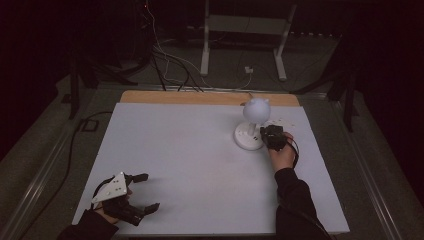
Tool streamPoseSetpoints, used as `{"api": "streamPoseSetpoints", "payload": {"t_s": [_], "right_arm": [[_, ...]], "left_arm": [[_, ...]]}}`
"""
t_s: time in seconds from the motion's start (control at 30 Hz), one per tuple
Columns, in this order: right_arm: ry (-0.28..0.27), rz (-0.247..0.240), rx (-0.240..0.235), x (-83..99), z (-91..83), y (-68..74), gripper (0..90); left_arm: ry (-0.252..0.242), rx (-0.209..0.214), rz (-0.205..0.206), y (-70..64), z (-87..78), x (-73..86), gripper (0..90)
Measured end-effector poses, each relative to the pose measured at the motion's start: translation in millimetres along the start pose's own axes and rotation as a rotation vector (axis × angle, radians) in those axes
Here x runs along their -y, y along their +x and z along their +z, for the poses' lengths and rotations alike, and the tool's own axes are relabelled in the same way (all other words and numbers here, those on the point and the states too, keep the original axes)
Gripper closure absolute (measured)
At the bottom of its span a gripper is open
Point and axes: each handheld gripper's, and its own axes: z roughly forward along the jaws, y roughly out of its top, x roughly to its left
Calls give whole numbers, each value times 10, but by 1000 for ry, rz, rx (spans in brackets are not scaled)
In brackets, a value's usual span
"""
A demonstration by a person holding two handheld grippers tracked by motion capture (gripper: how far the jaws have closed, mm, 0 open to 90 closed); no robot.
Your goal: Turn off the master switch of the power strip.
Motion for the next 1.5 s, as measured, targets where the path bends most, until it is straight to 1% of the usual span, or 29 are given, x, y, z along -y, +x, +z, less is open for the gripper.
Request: {"api": "streamPoseSetpoints", "payload": {"t_s": [0.07, 0.13, 0.23, 0.3, 0.47, 0.53, 0.6, 0.77, 0.83, 0.9, 1.0, 1.07, 1.2, 1.3, 1.33, 1.4, 1.47, 1.5], "right_arm": [[5, -3, 3, 1, 6, 3, 900], [-1, -20, 12, 19, 12, 12, 900], [0, -18, 13, 22, 6, 17, 900], [-7, -35, 19, 31, 5, 26, 900], [-16, -45, 29, 46, 4, 40, 900], [-10, -48, 29, 39, 1, 40, 900], [-9, -66, 34, 46, -6, 53, 900], [-12, -58, 40, 48, -3, 56, 900], [2, -61, 43, 32, -3, 62, 900], [4, -59, 43, 29, -3, 62, 900], [14, -63, 39, 14, -2, 56, 900], [19, -80, 43, 8, -1, 64, 900], [18, -66, 32, 8, 1, 46, 900], [30, -63, 28, 7, 5, 42, 900], [30, -63, 28, 7, 5, 42, 900], [25, -79, 32, 10, 7, 47, 900], [16, -73, 35, 25, 5, 52, 900], [18, -79, 36, 22, 3, 54, 900]], "left_arm": [[-1, 0, 1, -1, 0, -1, 3], [0, 1, 2, -1, 1, -1, 3], [2, 1, 4, -2, 2, -1, 3], [3, 1, 2, -4, 3, 0, 3], [3, 1, 6, -8, 4, -1, 3], [3, 2, 6, -10, 4, -1, 3], [3, 2, 6, -10, 5, -1, 3], [4, 2, 7, -11, 6, -1, 3], [5, 3, 4, -13, 8, 0, 3], [5, 2, 5, -12, 8, -1, 3], [4, 2, 5, -9, 7, -1, 3], [4, 2, 4, -9, 7, 0, 3], [5, 5, 4, -15, 9, -1, 3], [4, 4, 6, -14, 8, -1, 3], [4, 4, 6, -14, 7, -1, 3], [4, 5, 7, -15, 7, -2, 3], [5, 5, 7, -16, 7, -3, 3], [5, 4, 8, -16, 6, -3, 3]]}}
